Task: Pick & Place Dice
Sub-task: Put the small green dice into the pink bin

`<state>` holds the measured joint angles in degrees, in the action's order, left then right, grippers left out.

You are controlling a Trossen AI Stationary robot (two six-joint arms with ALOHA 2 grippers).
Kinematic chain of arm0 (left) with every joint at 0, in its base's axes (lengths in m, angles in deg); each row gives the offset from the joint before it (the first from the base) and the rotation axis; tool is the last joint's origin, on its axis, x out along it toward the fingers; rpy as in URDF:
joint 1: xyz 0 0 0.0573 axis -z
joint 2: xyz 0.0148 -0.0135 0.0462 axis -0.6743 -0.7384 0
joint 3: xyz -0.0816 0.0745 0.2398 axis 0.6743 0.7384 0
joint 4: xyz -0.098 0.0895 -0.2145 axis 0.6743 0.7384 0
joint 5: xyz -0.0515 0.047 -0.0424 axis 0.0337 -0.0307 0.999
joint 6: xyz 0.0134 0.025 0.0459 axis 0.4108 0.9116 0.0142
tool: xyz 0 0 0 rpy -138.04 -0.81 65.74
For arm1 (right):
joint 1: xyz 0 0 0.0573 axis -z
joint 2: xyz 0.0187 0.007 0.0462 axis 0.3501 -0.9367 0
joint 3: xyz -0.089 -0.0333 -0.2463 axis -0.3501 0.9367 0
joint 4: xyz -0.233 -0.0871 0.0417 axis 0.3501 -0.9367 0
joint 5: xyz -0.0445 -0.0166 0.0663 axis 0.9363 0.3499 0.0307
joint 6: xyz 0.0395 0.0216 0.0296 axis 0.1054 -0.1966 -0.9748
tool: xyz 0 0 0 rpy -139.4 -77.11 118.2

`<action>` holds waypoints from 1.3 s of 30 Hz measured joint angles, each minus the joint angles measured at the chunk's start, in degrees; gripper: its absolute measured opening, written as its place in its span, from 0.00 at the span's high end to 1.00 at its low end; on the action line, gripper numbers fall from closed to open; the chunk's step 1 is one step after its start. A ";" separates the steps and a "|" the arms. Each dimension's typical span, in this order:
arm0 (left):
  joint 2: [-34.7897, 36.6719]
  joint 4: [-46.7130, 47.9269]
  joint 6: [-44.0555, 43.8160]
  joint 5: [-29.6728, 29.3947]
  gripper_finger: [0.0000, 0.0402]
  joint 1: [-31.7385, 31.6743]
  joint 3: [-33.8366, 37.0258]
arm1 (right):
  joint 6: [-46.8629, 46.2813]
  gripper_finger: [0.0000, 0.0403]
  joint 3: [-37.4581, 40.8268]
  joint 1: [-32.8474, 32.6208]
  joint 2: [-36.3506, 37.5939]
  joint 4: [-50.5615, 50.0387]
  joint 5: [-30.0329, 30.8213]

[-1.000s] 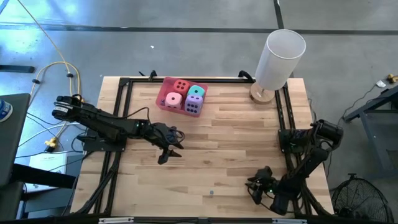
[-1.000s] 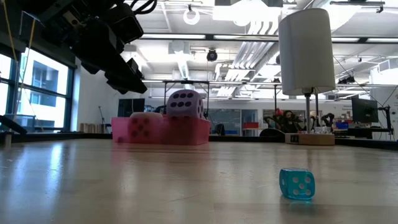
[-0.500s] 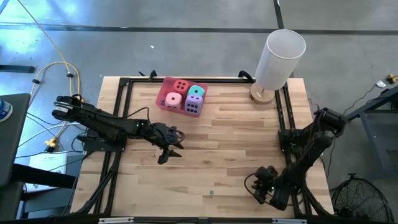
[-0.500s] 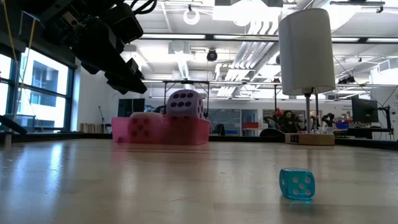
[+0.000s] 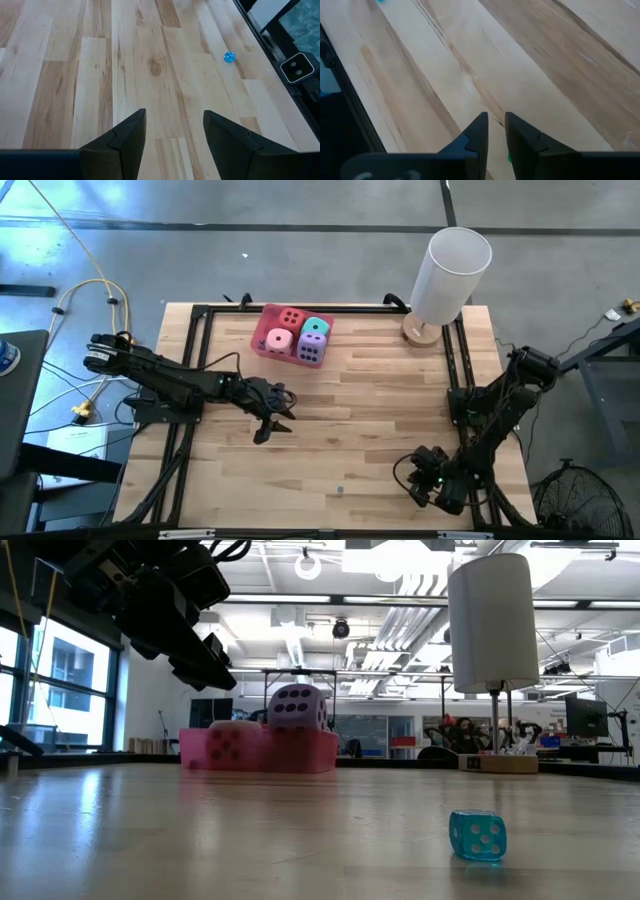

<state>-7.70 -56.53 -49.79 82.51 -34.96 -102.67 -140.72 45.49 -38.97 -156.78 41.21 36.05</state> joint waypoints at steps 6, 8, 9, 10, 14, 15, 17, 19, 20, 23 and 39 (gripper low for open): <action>0.00 0.00 -0.02 0.00 0.52 0.00 0.00 | 0.34 0.86 -0.02 0.00 0.02 2.36 1.20; 0.00 0.00 -0.05 0.02 0.52 0.00 0.00 | 0.45 0.86 -0.04 0.00 -0.04 2.98 2.17; 0.00 0.00 -0.06 0.02 0.52 0.00 0.00 | 0.45 0.86 -0.04 0.00 -0.04 2.95 2.68; 0.00 0.00 -0.07 0.02 0.52 0.00 0.00 | 0.17 0.86 -0.04 0.00 -0.05 2.72 3.37; 0.00 0.07 -0.22 0.04 0.52 0.00 0.00 | -3.93 0.82 -0.04 0.61 -0.09 0.94 3.42; 0.00 0.05 -0.22 0.04 0.52 0.00 0.00 | -4.31 0.80 -0.04 0.75 -0.09 0.81 3.22; 0.00 0.06 -0.14 0.04 0.52 0.00 0.00 | -4.33 0.75 -0.04 1.01 -0.09 0.85 3.29; 0.00 0.07 -0.02 0.03 0.52 0.00 0.00 | -4.25 0.70 -0.04 1.48 -0.09 0.83 2.98; 0.00 0.09 -0.02 0.04 0.52 0.00 0.00 | -4.06 0.67 -0.04 1.75 -0.09 0.84 2.27; 0.00 0.39 0.00 0.04 0.52 0.00 0.00 | -2.32 0.58 -0.04 2.62 -0.11 0.76 -1.83; 0.00 0.63 0.03 0.02 0.52 0.00 0.00 | 1.57 0.64 -0.04 4.04 -0.13 -0.48 -8.76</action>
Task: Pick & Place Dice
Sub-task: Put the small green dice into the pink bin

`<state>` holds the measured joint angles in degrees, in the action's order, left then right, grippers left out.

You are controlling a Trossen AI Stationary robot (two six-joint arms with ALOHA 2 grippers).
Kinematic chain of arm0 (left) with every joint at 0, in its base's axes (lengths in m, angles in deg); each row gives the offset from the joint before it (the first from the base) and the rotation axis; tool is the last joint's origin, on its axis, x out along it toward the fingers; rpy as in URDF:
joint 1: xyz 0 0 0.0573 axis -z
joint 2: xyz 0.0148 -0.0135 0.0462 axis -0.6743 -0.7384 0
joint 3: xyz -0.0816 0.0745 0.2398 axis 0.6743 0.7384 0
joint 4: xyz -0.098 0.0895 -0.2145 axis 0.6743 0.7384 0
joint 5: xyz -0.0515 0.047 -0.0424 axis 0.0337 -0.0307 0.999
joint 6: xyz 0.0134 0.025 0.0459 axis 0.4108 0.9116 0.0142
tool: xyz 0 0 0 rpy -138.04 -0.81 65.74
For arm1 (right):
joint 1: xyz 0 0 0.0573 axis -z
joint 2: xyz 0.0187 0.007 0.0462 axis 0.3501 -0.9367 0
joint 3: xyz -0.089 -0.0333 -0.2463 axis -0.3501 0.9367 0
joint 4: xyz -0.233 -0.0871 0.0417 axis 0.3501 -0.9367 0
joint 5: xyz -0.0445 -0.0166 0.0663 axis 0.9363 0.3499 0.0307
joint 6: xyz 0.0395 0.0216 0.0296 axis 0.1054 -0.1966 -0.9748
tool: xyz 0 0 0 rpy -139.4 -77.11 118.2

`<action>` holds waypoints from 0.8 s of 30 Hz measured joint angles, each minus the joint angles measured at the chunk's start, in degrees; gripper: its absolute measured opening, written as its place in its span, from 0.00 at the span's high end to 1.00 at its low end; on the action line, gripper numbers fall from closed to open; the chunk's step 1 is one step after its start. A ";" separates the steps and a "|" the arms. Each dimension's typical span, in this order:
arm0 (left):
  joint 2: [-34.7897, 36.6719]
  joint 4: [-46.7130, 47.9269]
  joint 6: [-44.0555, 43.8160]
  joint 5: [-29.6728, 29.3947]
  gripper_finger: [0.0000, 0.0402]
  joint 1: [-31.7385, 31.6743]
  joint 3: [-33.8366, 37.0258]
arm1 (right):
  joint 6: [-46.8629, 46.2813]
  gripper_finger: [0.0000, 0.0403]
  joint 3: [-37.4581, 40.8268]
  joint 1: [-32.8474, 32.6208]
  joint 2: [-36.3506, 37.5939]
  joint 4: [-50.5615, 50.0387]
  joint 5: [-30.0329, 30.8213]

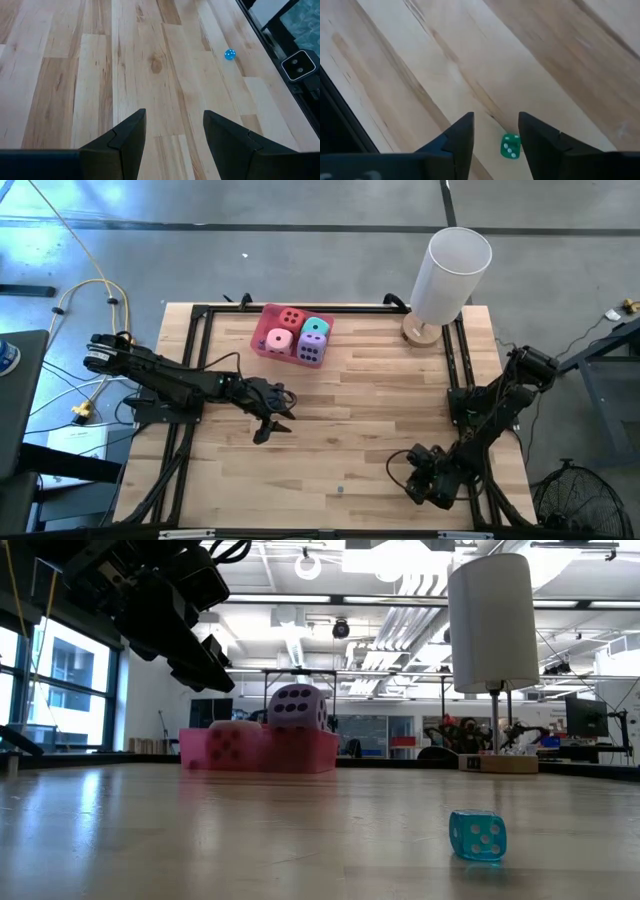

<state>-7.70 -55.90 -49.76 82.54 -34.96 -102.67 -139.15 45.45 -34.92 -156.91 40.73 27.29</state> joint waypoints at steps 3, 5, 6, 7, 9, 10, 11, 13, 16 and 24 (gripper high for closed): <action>0.00 0.00 0.02 0.00 0.52 0.00 0.00 | -1.04 0.66 0.00 -0.15 0.00 0.01 -0.36; 0.00 0.00 0.02 0.00 0.52 0.00 0.00 | -1.13 0.66 0.00 -0.15 0.00 0.00 -1.30; 0.00 0.00 0.02 0.00 0.52 0.00 0.00 | -1.15 0.67 0.00 -0.15 0.00 0.00 -1.73; 0.00 0.00 0.02 0.00 0.52 0.00 0.00 | -1.15 0.67 0.00 -0.15 0.00 0.00 -2.21; 0.00 0.00 0.02 0.00 0.52 0.00 0.00 | -1.15 0.67 0.00 -0.17 0.00 -0.03 -2.93; 0.00 0.00 0.02 0.00 0.52 0.00 0.00 | -1.15 0.67 0.00 -0.17 0.00 -0.09 -2.97; 0.00 0.00 0.02 0.00 0.52 0.00 0.00 | -1.13 0.67 0.00 -0.17 0.00 -0.19 -2.97; 0.00 0.03 0.04 0.00 0.52 0.00 0.00 | -1.13 0.67 0.00 -0.17 0.00 -0.52 -2.90; 0.00 0.03 0.04 0.00 0.52 0.00 0.00 | -1.13 0.67 0.00 -0.17 0.00 -0.84 -2.90; 0.00 0.35 0.04 0.00 0.52 0.00 0.00 | -1.11 0.67 0.00 -0.17 0.00 -0.92 -2.99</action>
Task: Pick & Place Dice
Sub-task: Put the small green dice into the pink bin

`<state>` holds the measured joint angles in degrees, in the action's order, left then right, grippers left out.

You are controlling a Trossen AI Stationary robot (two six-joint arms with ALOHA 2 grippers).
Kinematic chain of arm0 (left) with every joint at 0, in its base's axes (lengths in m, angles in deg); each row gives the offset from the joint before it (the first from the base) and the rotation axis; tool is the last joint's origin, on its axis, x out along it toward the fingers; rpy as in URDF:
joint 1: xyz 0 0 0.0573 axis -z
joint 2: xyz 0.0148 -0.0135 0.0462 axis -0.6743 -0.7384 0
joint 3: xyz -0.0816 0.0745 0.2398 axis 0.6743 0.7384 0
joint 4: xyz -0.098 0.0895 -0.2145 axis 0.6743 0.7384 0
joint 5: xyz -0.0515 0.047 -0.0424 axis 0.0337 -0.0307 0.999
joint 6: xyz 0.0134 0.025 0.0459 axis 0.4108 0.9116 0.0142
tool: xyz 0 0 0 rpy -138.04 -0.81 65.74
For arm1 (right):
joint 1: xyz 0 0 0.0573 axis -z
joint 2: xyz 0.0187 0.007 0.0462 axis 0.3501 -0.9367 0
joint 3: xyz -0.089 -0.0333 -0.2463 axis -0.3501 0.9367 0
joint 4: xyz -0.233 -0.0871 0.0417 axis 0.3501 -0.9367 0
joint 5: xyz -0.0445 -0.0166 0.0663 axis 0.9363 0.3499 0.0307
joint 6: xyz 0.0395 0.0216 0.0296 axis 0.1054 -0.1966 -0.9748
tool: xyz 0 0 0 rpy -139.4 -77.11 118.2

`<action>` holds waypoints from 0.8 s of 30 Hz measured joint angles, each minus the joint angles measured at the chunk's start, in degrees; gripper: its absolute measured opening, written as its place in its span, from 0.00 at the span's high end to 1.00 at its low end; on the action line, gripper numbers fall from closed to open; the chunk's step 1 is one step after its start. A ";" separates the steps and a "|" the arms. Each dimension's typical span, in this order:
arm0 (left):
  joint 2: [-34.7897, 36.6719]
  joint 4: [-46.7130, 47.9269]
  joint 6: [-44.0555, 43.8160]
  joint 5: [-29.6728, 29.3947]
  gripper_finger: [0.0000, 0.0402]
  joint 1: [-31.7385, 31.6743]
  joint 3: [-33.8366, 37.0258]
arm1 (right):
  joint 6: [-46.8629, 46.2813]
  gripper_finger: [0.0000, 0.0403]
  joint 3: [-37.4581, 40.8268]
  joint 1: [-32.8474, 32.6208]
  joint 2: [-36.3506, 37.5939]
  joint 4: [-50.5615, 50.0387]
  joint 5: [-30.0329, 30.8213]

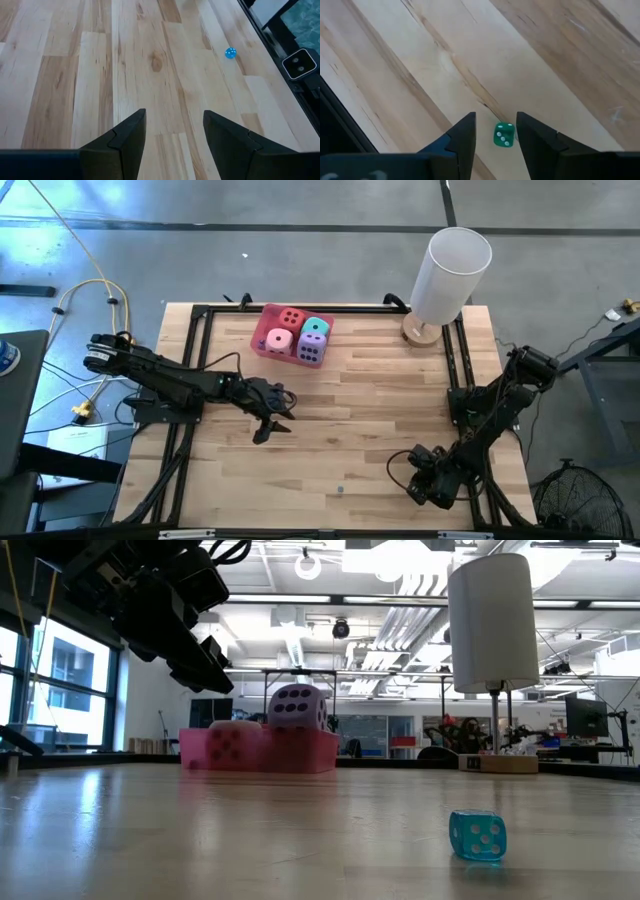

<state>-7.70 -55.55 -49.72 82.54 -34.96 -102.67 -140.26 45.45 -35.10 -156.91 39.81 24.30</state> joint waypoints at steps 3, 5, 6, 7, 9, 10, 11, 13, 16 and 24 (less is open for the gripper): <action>0.00 0.46 0.01 0.00 0.52 -0.01 0.00 | -0.25 0.67 0.00 -0.01 0.00 0.09 -1.47; -0.02 0.71 0.01 0.00 0.52 -0.01 0.02 | -0.27 0.67 0.00 -0.17 0.00 0.24 -2.15; -0.02 0.72 0.02 0.00 0.52 -0.01 0.02 | -0.28 0.67 0.00 -0.27 0.00 0.44 -2.16; -0.01 0.72 0.02 0.00 0.52 -0.01 0.02 | -0.29 0.67 0.00 -0.28 0.00 0.57 -2.21; -0.02 0.72 0.06 0.00 0.52 -0.02 0.02 | -0.39 0.67 0.00 -0.28 0.00 0.57 -2.53; -0.02 0.72 0.28 0.00 0.52 -0.01 0.02 | -0.49 0.67 0.00 -0.28 0.00 0.58 -2.54; -0.02 0.72 0.44 0.00 0.52 -0.02 0.02 | -0.55 0.67 0.00 -0.28 0.00 0.68 -2.63; -0.02 0.72 0.47 0.00 0.52 -0.01 0.04 | -0.62 0.67 0.00 -0.28 0.00 0.86 -2.69; -0.02 0.72 0.52 0.00 0.52 -0.02 0.07 | -1.64 0.67 0.00 -0.28 -0.54 1.46 -2.73; -0.02 0.74 0.50 0.00 0.52 -0.02 0.09 | -1.88 0.67 -0.22 -1.07 -3.52 3.39 -3.28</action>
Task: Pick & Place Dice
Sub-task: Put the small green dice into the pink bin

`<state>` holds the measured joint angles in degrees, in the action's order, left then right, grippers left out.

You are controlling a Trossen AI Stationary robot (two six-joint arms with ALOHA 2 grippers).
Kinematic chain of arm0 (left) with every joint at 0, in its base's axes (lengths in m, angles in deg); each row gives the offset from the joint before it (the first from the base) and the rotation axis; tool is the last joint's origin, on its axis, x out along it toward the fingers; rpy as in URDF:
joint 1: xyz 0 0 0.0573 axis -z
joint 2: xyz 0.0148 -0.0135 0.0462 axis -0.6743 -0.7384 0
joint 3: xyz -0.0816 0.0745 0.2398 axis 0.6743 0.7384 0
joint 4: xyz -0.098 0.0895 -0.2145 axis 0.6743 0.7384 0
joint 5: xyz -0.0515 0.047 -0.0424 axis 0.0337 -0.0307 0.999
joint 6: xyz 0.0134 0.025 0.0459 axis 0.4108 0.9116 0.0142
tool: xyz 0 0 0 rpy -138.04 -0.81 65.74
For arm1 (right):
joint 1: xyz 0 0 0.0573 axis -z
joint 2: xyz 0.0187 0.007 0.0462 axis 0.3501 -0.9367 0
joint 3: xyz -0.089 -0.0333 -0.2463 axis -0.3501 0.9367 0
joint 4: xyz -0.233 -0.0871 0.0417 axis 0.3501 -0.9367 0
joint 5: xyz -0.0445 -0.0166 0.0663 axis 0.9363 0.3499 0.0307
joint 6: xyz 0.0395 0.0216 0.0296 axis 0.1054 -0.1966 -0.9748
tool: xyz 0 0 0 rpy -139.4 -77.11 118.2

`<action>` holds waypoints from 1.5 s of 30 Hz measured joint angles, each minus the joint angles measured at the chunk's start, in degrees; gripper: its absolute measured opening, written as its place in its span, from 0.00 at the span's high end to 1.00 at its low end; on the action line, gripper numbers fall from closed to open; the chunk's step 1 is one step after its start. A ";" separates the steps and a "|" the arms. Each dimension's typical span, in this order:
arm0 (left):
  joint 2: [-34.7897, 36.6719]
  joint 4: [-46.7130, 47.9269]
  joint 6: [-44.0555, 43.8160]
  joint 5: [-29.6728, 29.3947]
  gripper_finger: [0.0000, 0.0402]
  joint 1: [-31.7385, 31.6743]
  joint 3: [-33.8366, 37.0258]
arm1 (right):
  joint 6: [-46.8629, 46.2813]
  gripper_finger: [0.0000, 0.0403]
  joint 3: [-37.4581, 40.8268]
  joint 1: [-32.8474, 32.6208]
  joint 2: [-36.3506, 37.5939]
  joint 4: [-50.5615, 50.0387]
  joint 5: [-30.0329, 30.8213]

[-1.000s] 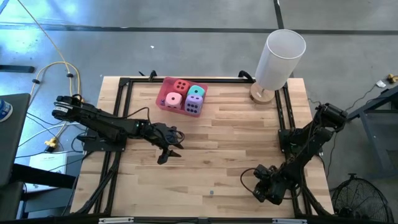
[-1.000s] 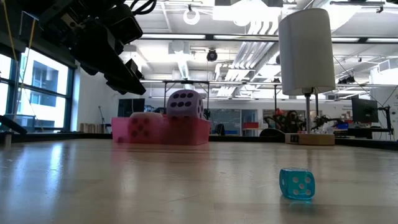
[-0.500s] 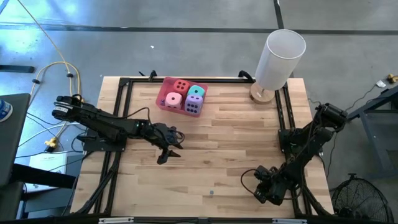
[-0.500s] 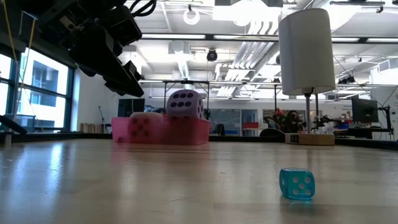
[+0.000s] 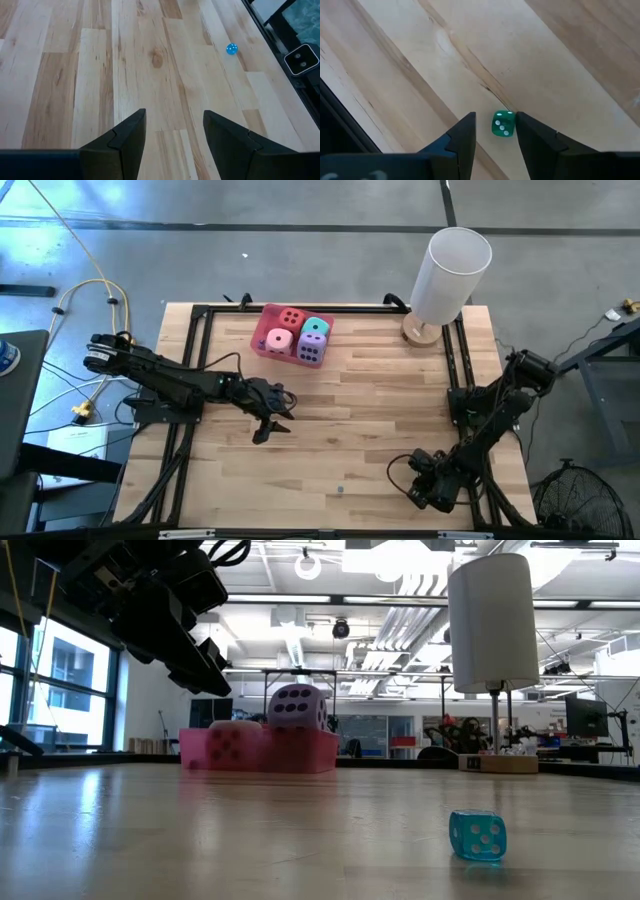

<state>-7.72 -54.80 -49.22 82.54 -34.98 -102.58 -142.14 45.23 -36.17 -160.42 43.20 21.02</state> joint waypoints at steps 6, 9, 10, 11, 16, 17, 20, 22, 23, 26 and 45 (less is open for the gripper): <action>0.00 0.00 -0.01 0.00 0.52 0.00 0.00 | -0.02 0.67 0.00 0.04 -0.54 -0.02 -0.02; 0.00 0.00 -0.04 0.00 0.52 0.00 0.00 | -0.02 0.67 0.02 0.04 -0.57 -0.14 -0.07; 0.00 0.00 -0.02 0.00 0.52 0.00 0.02 | -0.02 0.67 0.02 0.04 -0.59 -0.26 -0.11; 0.00 0.00 -0.04 0.00 0.52 0.00 0.00 | -0.02 0.67 0.02 0.04 -0.59 -0.34 -0.11; 0.00 0.00 -0.07 0.00 0.52 0.00 0.00 | -0.02 0.75 0.07 0.04 -0.64 -0.91 -0.29; 0.00 0.00 -0.07 0.00 0.52 0.00 0.00 | -0.02 0.78 0.07 0.04 -0.66 -1.08 -0.31; 0.00 0.00 -0.07 0.00 0.52 0.00 0.00 | -0.33 0.87 0.09 0.02 -0.64 -1.16 -0.27; 0.00 0.00 -0.07 0.00 0.52 0.00 0.00 | -1.19 0.91 0.09 0.02 -0.64 -1.16 -0.26; 0.00 0.00 -0.07 0.00 0.52 0.00 0.00 | -1.63 0.92 0.09 0.02 -0.64 -1.17 -0.24; 0.00 0.00 -0.09 -0.02 0.52 0.22 0.00 | -3.19 0.92 0.11 0.02 -0.64 -1.12 0.78; -13.06 -33.35 -0.55 0.04 0.52 10.04 0.00 | 29.29 0.90 0.37 6.88 -1.03 36.50 35.48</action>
<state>-20.78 -88.16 -49.76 82.58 -24.95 -102.58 -112.85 45.60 -29.29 -161.45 79.70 56.50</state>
